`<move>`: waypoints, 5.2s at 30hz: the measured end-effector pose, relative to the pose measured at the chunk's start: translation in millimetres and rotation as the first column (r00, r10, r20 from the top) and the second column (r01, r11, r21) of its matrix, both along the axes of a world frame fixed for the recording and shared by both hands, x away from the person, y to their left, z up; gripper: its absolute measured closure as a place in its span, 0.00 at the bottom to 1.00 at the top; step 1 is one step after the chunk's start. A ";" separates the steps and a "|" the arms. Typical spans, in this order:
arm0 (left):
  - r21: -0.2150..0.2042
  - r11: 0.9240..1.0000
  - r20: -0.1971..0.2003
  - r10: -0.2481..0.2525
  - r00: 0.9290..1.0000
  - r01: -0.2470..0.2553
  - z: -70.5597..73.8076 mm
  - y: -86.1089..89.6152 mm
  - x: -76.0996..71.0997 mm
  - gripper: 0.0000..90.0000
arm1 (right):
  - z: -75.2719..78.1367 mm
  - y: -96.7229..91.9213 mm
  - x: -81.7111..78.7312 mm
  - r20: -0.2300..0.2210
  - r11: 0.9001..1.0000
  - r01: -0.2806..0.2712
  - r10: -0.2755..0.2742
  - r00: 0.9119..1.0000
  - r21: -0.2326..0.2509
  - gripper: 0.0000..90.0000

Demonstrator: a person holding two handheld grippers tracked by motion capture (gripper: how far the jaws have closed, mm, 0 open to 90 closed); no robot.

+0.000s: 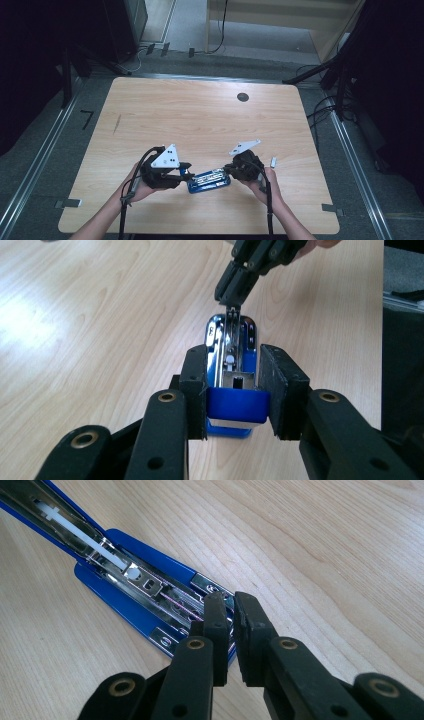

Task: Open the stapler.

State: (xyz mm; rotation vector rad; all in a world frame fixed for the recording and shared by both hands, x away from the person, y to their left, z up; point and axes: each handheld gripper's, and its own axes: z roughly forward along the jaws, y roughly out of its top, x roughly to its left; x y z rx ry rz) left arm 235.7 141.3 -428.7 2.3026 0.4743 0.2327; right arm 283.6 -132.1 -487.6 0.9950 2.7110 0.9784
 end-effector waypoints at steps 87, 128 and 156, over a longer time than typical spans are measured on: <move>0.078 0.995 -0.217 -0.047 0.975 0.065 -49.5 43.3 20.3 0.68 | 3.2 4.8 -8.9 -0.086 0.996 0.029 -0.036 0.996 -0.079 0.90; 0.096 0.993 -0.141 -0.057 0.988 0.071 -36.4 34.2 14.0 0.70 | -3.5 95.3 -24.1 -0.018 0.988 -0.149 0.149 0.989 0.035 0.95; 0.173 0.984 -0.122 -0.021 0.992 0.042 -51.0 25.8 13.9 0.78 | 18.5 16.8 -19.2 0.009 0.999 0.001 -0.001 1.000 0.038 0.74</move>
